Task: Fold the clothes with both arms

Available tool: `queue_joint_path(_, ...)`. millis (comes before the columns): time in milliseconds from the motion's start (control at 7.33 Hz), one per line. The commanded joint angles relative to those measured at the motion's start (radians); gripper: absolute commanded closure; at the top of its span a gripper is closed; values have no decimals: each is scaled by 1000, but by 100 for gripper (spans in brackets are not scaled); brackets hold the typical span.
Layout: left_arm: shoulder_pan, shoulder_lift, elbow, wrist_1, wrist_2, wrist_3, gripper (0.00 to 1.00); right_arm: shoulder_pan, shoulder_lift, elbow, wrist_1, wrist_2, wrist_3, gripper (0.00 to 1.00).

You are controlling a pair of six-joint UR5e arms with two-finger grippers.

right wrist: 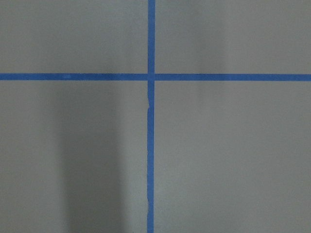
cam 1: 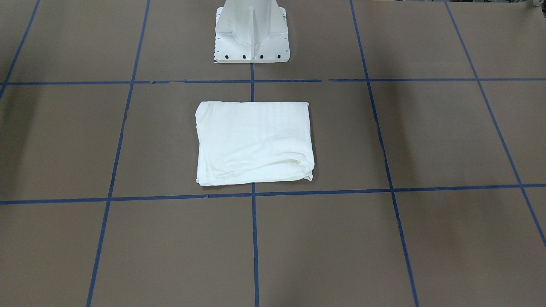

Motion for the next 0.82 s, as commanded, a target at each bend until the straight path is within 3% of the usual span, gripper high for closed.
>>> queue_joint_path(0,0,-1,-1,1,0,-5,0,0,1,0,0,1,0,0)
queue_joint_path(682,0,-9,-5,-1,0,-107,0,0,3,1,0,1,0,0)
